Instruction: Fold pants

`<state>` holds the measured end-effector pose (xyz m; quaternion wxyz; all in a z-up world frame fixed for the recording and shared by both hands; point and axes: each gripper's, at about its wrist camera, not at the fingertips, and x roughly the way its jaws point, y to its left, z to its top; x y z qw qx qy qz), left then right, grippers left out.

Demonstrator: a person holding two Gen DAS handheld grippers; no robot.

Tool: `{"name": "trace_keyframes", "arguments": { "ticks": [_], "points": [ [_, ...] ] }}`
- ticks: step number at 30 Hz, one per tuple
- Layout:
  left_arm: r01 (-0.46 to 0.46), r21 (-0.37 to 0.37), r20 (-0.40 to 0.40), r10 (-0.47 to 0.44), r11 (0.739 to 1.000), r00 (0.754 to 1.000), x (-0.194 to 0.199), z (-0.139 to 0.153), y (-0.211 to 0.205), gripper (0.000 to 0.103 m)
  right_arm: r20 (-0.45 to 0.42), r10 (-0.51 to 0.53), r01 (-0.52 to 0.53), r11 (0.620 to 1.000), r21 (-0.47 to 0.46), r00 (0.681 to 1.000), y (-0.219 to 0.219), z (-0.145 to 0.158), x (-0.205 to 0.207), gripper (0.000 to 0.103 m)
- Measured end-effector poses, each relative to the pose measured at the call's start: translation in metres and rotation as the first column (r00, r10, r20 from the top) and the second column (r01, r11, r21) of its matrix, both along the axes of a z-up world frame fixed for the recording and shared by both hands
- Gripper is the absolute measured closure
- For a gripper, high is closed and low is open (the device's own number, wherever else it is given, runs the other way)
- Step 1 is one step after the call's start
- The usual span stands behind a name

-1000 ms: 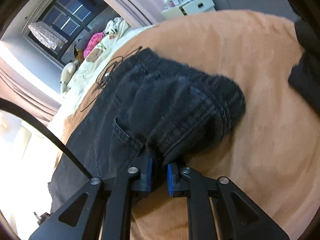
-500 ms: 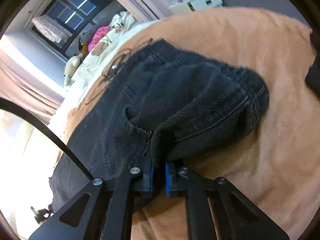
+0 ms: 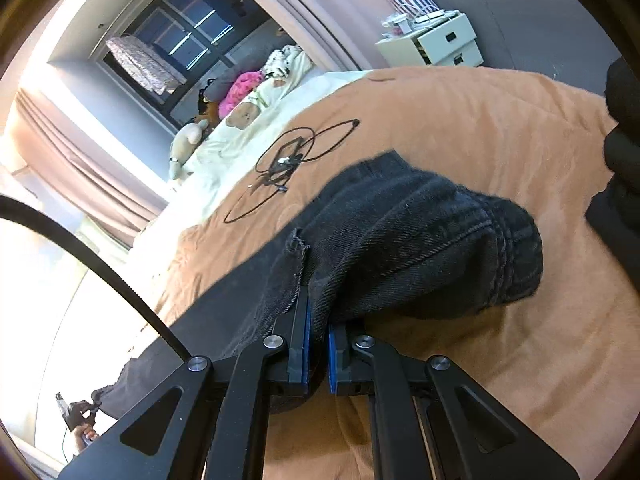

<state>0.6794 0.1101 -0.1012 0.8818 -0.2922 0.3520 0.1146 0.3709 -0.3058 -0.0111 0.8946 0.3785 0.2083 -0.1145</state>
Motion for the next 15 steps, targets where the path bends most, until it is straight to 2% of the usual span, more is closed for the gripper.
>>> {"name": "trace_keyframes", "arguments": {
  "ticks": [6,15],
  "points": [
    [-0.014,-0.002,0.003,0.014,1.0,1.0,-0.046,0.012,0.018,0.097,0.002,0.022,-0.022,1.0,0.011,1.0,-0.003,-0.001,-0.022,0.1],
    [-0.045,-0.029,-0.032,0.044,0.999,0.999,-0.128,0.007,0.053,0.097,-0.015,0.059,-0.058,0.998,0.035,0.998,0.002,0.004,-0.063,0.1]
  ]
}}
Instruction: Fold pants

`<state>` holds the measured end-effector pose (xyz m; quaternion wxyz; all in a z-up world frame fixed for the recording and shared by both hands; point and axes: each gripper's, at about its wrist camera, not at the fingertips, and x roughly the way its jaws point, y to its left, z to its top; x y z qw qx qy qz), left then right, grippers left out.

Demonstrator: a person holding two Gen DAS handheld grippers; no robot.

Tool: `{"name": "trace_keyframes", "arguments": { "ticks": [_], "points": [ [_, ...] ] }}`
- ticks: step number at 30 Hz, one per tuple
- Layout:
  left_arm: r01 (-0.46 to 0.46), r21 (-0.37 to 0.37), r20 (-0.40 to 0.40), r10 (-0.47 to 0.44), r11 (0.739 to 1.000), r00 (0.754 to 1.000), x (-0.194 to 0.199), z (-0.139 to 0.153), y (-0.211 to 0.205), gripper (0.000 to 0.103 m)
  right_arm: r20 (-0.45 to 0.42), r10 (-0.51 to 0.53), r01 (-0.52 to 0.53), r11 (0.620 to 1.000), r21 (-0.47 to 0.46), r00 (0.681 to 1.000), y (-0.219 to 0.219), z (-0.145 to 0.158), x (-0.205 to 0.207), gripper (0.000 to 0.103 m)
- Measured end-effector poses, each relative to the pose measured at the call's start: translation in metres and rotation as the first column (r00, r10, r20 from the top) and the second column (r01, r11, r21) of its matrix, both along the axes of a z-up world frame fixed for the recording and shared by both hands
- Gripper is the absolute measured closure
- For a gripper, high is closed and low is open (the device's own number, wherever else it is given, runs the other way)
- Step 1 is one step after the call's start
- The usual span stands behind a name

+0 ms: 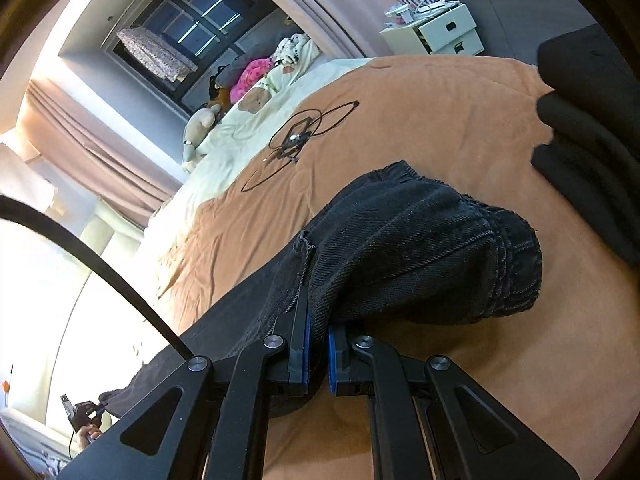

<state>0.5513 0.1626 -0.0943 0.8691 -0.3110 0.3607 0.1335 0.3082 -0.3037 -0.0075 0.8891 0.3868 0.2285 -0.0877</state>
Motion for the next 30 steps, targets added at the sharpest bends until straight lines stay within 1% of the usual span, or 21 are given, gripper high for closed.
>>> {"name": "trace_keyframes", "arguments": {
  "ticks": [4,9,14,16,20,25,30],
  "points": [
    [-0.017,-0.014,-0.001,0.017,1.0,1.0,-0.039,0.001,0.017,0.097,0.007,0.012,-0.012,1.0,0.007,1.0,0.002,0.006,-0.015,0.1],
    [-0.028,-0.02,0.005,0.028,0.999,1.0,-0.077,0.004,0.033,0.097,0.028,0.03,-0.03,1.0,-0.001,0.999,0.007,0.011,-0.038,0.1],
    [-0.038,-0.045,-0.006,0.038,0.998,0.999,-0.11,0.004,0.054,0.097,0.031,0.043,-0.043,0.999,-0.007,0.999,0.011,0.007,-0.058,0.1],
    [-0.033,-0.052,0.002,0.034,0.998,0.999,-0.122,0.001,0.061,0.097,0.025,0.044,-0.044,0.999,-0.007,0.999,0.013,0.004,-0.065,0.1],
    [-0.025,-0.061,0.004,0.025,0.998,1.0,-0.138,-0.008,0.071,0.097,0.017,0.027,-0.027,1.0,0.005,0.999,0.019,0.0,-0.078,0.1],
    [-0.006,-0.078,-0.003,0.005,0.997,1.0,-0.149,-0.018,0.079,0.097,0.01,0.002,-0.003,1.0,0.021,1.0,0.028,-0.004,-0.094,0.1],
    [0.005,-0.088,-0.014,-0.006,0.996,1.0,-0.154,-0.027,0.088,0.097,0.005,-0.021,0.021,0.999,0.035,1.0,0.035,-0.001,-0.097,0.1]
  ]
}}
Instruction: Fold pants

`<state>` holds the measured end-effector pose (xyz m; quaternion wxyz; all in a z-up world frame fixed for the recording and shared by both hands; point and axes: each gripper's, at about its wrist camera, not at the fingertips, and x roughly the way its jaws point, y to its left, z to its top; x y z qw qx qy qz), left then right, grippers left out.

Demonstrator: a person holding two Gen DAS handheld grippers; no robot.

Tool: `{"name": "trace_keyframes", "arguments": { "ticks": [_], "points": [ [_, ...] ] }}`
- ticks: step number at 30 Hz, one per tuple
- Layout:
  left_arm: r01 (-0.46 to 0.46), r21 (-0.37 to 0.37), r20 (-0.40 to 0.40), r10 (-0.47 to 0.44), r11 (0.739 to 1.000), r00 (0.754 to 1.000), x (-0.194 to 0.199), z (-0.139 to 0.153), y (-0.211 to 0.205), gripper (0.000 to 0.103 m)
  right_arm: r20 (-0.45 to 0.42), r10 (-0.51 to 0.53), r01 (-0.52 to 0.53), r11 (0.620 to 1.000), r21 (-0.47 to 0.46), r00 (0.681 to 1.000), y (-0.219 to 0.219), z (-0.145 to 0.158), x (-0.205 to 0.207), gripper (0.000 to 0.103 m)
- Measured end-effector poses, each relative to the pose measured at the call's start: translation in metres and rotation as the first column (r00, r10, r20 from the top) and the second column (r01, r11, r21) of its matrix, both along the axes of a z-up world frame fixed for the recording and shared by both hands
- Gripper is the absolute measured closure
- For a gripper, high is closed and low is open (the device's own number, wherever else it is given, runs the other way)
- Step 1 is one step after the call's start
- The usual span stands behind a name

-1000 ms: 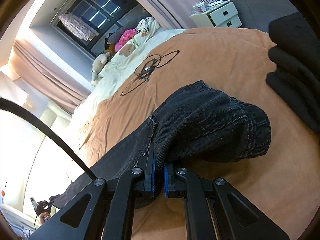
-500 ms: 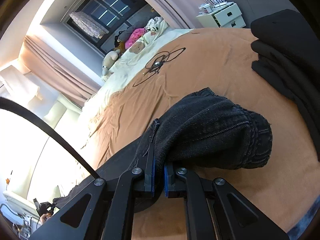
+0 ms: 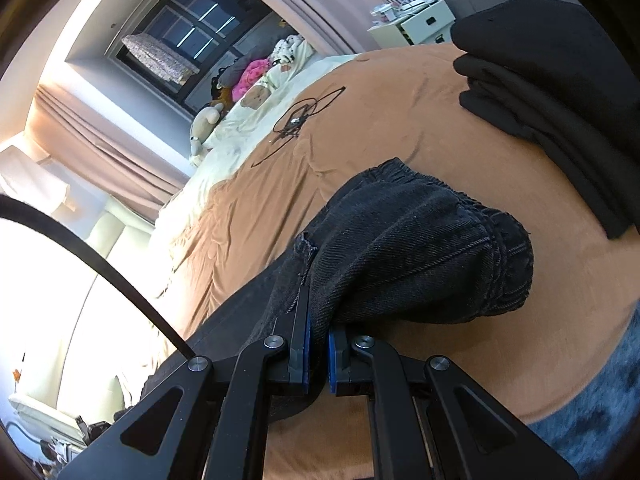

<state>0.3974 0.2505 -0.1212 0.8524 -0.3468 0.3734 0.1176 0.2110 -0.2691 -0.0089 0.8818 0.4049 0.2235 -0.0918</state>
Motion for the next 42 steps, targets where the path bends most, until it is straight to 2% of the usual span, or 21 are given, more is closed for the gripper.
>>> {"name": "trace_keyframes", "arguments": {
  "ticks": [5,9,11,12,13,14,15,16,17,21,23,33,42],
  "points": [
    [0.006,-0.011,-0.028,-0.007,1.0,1.0,-0.003,-0.019,0.006,0.097,-0.019,-0.004,0.004,1.0,0.01,1.0,0.0,-0.006,-0.002,0.1],
    [-0.01,0.008,-0.148,0.011,1.0,0.989,-0.004,-0.05,0.009,0.092,-0.071,0.01,-0.007,0.999,0.04,0.997,-0.006,-0.018,0.003,0.097],
    [-0.006,0.01,-0.185,0.008,1.0,0.983,-0.011,-0.066,0.01,0.085,-0.14,0.026,-0.022,0.999,0.031,0.99,-0.005,-0.026,0.006,0.094],
    [-0.002,0.009,-0.19,0.003,1.0,0.982,-0.014,-0.071,0.012,0.077,-0.169,0.031,-0.027,0.999,0.03,0.985,-0.004,-0.03,0.006,0.089],
    [0.002,0.013,-0.197,0.001,1.0,0.98,-0.018,-0.076,0.012,0.066,-0.19,0.031,-0.026,0.999,0.027,0.981,-0.004,-0.033,0.004,0.076],
    [0.004,0.017,-0.197,0.0,1.0,0.98,-0.021,-0.078,0.012,0.063,-0.199,0.028,-0.023,0.999,0.028,0.98,-0.004,-0.035,-0.002,0.067],
    [0.009,0.014,-0.183,-0.006,1.0,0.983,-0.025,-0.079,0.012,0.063,-0.197,0.023,-0.019,1.0,0.024,0.98,-0.005,-0.034,-0.008,0.047],
    [0.013,0.016,-0.175,-0.01,1.0,0.984,-0.028,-0.079,0.012,0.062,-0.197,0.015,-0.012,1.0,0.014,0.98,-0.005,-0.031,-0.012,0.032],
    [0.017,0.022,-0.175,-0.013,1.0,0.985,-0.031,-0.078,0.012,0.061,-0.203,-0.002,0.0,1.0,-0.011,0.979,-0.005,-0.029,-0.019,0.029],
    [0.021,0.046,-0.163,-0.013,0.999,0.987,-0.043,-0.072,0.006,0.042,-0.213,-0.018,0.013,1.0,-0.023,0.977,-0.012,-0.026,-0.038,0.028],
    [0.013,0.061,-0.158,-0.003,0.998,0.987,-0.05,-0.07,0.004,0.037,-0.211,-0.033,0.025,0.999,-0.042,0.977,-0.015,-0.02,-0.046,0.028],
    [-0.026,0.05,-0.156,0.034,0.998,0.987,-0.067,-0.069,0.01,0.036,-0.183,-0.045,0.017,0.988,-0.153,0.982,-0.01,0.009,-0.059,0.028],
    [0.023,0.081,-0.128,-0.012,0.996,0.992,-0.07,-0.056,-0.013,0.036,-0.189,0.016,-0.062,0.97,-0.237,0.982,-0.009,0.019,-0.021,0.028]
  ]
}}
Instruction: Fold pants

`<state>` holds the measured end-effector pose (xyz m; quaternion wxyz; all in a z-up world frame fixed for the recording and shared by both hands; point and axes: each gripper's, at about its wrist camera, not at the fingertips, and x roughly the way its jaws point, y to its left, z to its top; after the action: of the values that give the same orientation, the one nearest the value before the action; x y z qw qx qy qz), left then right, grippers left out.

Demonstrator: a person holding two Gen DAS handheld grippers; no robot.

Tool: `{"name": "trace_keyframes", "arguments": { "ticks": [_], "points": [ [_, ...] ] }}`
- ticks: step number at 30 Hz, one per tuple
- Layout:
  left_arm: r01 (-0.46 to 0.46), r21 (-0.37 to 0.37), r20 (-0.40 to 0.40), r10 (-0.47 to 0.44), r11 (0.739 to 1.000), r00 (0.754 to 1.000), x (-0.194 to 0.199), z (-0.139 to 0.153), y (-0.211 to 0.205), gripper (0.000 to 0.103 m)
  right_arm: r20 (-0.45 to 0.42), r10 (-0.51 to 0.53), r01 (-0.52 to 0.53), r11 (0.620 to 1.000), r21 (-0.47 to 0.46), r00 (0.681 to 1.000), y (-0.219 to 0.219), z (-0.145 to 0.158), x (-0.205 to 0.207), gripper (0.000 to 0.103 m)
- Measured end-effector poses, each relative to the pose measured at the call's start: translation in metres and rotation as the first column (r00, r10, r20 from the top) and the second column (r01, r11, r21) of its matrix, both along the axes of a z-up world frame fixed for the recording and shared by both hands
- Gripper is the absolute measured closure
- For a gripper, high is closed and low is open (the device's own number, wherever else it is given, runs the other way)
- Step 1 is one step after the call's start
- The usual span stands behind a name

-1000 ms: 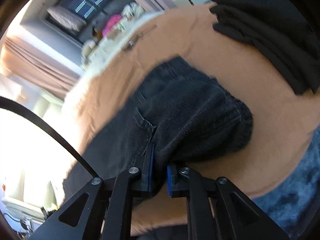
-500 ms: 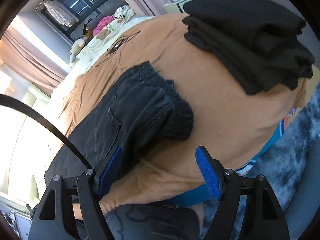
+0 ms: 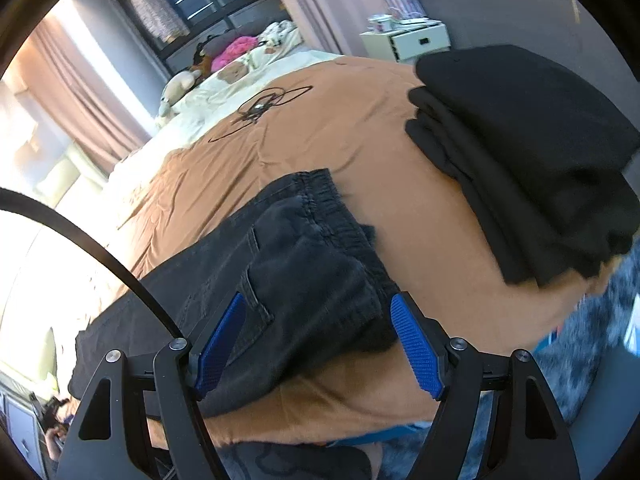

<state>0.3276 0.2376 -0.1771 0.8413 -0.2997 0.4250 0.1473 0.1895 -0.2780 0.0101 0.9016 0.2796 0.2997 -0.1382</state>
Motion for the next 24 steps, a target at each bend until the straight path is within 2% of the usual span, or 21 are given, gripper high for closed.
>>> {"name": "trace_keyframes", "arguments": {
  "ticks": [5,9,14,18,24],
  "points": [
    [0.048,0.011,0.01,-0.048,0.999,0.999,0.001,0.006,-0.023,0.036,-0.053,0.091,-0.094,0.994,-0.057,0.994,-0.011,-0.001,0.038,0.029],
    [0.07,0.024,0.006,-0.07,0.997,0.998,0.002,0.009,-0.04,0.036,-0.095,0.125,-0.133,0.988,-0.08,0.988,-0.029,0.002,0.072,0.029],
    [0.075,0.018,0.0,-0.075,0.997,0.997,0.0,0.01,-0.056,0.036,-0.152,0.126,-0.136,0.989,-0.051,0.98,-0.044,-0.003,0.102,0.029],
    [0.097,0.035,-0.01,-0.097,0.995,0.995,-0.002,0.008,-0.069,0.036,-0.113,0.108,-0.108,0.994,0.003,0.988,-0.05,-0.002,0.084,0.031],
    [0.127,0.048,-0.034,-0.126,0.991,0.991,0.0,0.005,-0.08,0.036,-0.009,0.078,-0.075,0.985,0.156,0.997,-0.052,-0.013,0.034,0.03]
  ]
}}
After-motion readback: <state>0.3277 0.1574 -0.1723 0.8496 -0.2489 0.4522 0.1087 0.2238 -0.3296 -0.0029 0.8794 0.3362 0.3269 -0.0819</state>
